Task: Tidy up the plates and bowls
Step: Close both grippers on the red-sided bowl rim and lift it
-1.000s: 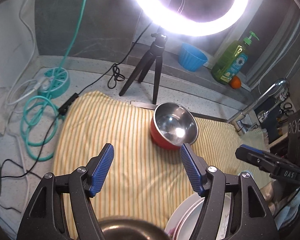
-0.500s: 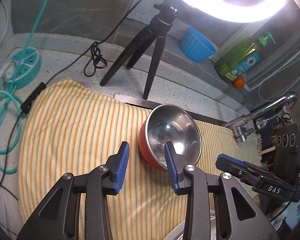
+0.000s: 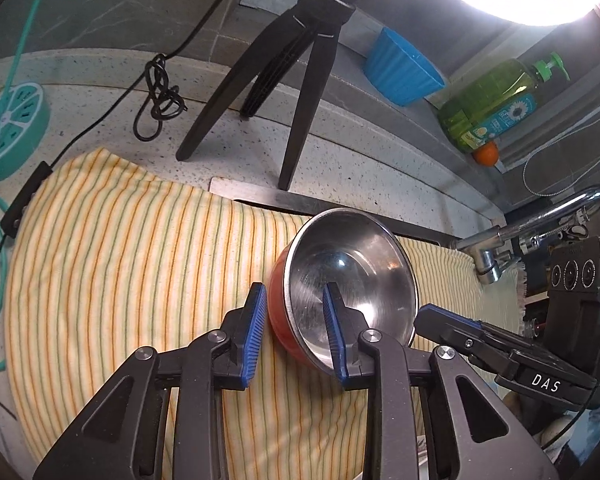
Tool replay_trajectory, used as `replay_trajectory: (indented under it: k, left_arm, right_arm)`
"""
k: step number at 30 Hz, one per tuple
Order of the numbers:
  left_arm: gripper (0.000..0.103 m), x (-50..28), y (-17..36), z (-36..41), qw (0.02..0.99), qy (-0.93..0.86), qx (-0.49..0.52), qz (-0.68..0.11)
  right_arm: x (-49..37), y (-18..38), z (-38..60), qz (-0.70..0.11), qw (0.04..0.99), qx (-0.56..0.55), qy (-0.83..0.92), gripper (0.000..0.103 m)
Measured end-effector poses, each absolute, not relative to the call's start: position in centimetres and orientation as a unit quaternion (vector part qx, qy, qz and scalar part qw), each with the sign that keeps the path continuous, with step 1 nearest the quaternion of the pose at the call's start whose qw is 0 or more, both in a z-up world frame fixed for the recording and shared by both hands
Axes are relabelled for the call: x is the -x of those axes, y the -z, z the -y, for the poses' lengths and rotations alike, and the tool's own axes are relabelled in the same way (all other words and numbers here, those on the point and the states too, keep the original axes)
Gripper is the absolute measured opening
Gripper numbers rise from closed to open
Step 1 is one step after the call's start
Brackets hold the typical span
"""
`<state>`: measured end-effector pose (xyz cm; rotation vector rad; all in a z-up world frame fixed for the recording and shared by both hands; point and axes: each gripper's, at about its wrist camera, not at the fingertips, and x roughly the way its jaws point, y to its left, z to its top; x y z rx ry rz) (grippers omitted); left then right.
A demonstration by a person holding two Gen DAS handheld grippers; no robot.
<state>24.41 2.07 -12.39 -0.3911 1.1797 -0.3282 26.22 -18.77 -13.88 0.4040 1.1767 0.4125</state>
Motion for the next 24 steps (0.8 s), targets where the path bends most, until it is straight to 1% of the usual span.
replay_trajectory:
  k: [3,5,8,13,24]
  left_arm:
    - [0.026,-24.61,12.60,-1.96,0.799,0.154,0.180,-0.553]
    - [0.023,-24.72,12.72,-1.89,0.798,0.155,0.178,-0.555]
    - [0.021,-24.79,12.82,-1.72,0.799,0.155,0.172,-0.556]
    - [0.021,-24.85,12.87,-1.78,0.798,0.157,0.170,-0.556]
    - [0.021,-24.27,12.50,-1.95,0.800,0.154,0.168,-0.555]
  right_arm:
    - [-26.52,14.13,18.63,-0.549,0.792,-0.186,-0.189,0.030]
    - [-26.73,14.37,18.54,-0.551,0.790,-0.189,-0.191,0.023]
    - [-26.80,14.44,18.37,-0.551,0.792,-0.183,-0.189,0.021]
    - [-27.19,14.63,18.56,-0.552,0.792,-0.182,-0.186,0.016]
    - [-26.41,13.73,18.17,-0.550,0.795,-0.167,-0.195,0.015]
